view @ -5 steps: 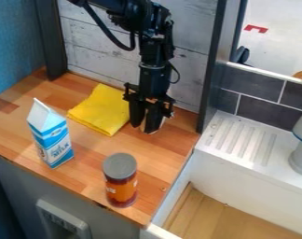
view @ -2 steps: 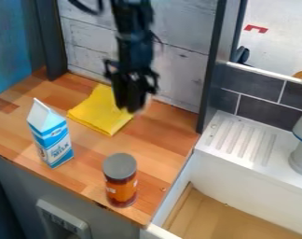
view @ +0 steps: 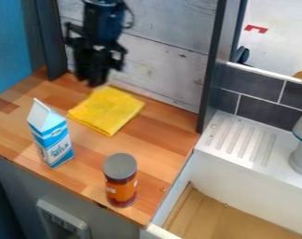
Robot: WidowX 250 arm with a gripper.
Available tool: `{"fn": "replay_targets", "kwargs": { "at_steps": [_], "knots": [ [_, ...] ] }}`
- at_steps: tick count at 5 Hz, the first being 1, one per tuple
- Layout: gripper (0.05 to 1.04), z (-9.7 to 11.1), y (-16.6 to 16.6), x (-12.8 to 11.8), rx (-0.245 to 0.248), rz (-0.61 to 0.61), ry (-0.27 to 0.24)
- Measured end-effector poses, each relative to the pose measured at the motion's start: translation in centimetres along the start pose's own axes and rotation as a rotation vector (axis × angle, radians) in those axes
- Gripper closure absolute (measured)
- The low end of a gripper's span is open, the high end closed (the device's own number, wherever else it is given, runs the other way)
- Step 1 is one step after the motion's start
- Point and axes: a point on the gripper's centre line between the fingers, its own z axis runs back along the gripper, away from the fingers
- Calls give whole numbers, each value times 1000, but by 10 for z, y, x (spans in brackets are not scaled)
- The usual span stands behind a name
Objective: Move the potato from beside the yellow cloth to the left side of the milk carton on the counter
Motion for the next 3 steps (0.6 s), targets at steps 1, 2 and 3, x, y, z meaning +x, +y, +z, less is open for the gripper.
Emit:
{"fn": "replay_targets", "kwargs": {
  "at_steps": [1,2,3],
  "knots": [
    [735,0,46,-27,49,169,43],
    [735,-11,79,-35,-26,315,22],
    [735,-24,99,-33,-56,385,77]
  ]
}}
